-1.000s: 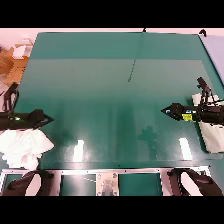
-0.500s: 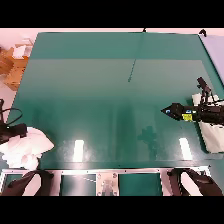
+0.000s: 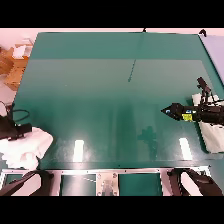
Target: Fold the shirts.
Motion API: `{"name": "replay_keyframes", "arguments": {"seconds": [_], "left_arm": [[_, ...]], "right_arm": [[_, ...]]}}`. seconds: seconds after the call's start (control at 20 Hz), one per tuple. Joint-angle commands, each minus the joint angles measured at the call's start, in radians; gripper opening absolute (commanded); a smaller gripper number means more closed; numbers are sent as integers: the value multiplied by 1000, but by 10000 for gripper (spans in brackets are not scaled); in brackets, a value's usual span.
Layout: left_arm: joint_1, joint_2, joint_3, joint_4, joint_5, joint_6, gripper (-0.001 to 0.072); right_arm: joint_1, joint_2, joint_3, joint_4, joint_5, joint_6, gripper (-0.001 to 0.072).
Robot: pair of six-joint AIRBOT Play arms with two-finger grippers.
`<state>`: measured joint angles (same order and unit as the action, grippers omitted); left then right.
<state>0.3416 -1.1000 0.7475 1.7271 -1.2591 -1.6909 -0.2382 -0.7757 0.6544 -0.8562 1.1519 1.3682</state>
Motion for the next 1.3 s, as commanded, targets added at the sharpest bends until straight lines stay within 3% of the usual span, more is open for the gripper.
{"name": "replay_keyframes", "arguments": {"seconds": [0.0,0.15,0.3,0.4,0.6,0.7,0.85,0.9,0.95,1.0,1.1,1.25], "left_arm": [[-26,-13,222,-274,-104,99,23],[-206,-13,499,-497,-134,101,23],[-484,-14,653,-647,8,100,24],[-661,-32,661,-676,133,102,24],[-898,-222,660,-682,207,108,25],[-983,-347,660,-763,272,173,25],[-1071,-528,661,-1037,349,355,26],[-1077,-570,661,-1104,346,385,68],[-1071,-594,661,-1139,341,389,454],[-1049,-594,661,-1137,323,377,720],[-942,-566,690,-1131,183,356,714],[-672,-477,741,-1091,-105,281,714]], "right_arm": [[1,1,-1,0,0,0,16],[1,1,-1,0,0,0,16],[1,1,-1,0,0,0,16],[1,1,-1,0,0,0,16],[1,1,-1,1,0,0,16],[1,1,-1,1,0,0,16],[1,1,-1,3,0,0,16],[1,1,-1,4,-1,0,16],[1,1,-1,4,-2,0,16],[1,1,-1,4,-11,0,16],[1,1,-1,6,-18,0,16],[1,1,-1,55,-19,0,16]]}}
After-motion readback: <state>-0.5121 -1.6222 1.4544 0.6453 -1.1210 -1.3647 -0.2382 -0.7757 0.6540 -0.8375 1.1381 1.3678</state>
